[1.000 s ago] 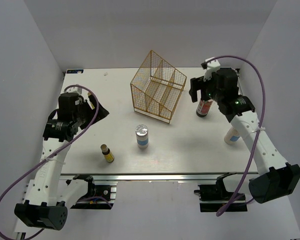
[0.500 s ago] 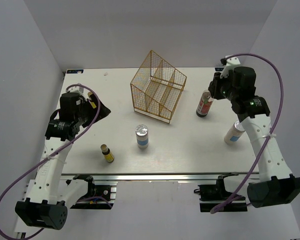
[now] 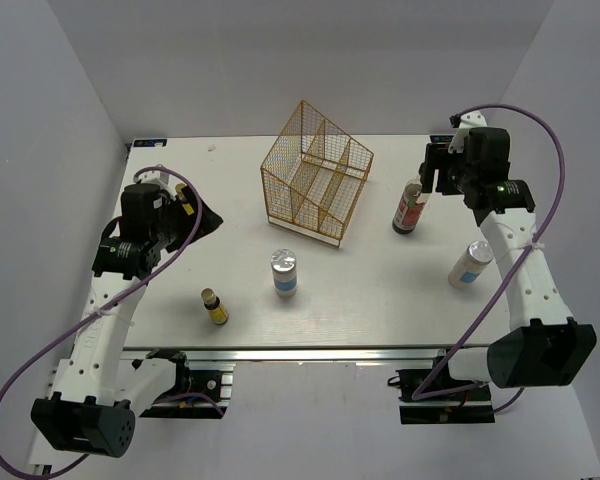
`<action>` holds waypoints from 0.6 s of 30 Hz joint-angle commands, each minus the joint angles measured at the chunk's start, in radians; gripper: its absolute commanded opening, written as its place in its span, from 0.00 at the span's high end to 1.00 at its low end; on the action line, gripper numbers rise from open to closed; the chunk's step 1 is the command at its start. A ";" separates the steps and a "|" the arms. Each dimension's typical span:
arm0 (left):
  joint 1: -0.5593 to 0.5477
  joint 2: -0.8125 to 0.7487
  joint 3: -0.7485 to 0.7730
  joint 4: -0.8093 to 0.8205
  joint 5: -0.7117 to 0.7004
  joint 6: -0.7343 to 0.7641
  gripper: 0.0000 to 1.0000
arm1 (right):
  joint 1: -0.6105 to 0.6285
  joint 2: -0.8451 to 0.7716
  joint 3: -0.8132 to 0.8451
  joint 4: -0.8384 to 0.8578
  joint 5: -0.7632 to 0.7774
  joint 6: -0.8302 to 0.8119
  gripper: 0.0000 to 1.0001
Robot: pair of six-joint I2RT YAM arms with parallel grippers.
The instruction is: Organize the condiment bottles
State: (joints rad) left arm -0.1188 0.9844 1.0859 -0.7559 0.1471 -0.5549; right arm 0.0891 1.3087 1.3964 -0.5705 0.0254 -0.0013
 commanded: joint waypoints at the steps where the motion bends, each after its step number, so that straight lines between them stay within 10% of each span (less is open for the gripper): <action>1: 0.002 -0.024 -0.003 0.015 0.008 0.006 0.10 | -0.015 0.035 -0.019 0.070 0.019 -0.037 0.25; 18: 0.004 -0.016 -0.009 0.024 0.003 0.003 0.10 | -0.017 0.225 0.007 0.221 -0.068 -0.081 0.34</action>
State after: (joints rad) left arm -0.1188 0.9836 1.0855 -0.7521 0.1467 -0.5549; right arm 0.0780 1.5257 1.3720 -0.4259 -0.0189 -0.0643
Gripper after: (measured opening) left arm 0.898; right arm 0.682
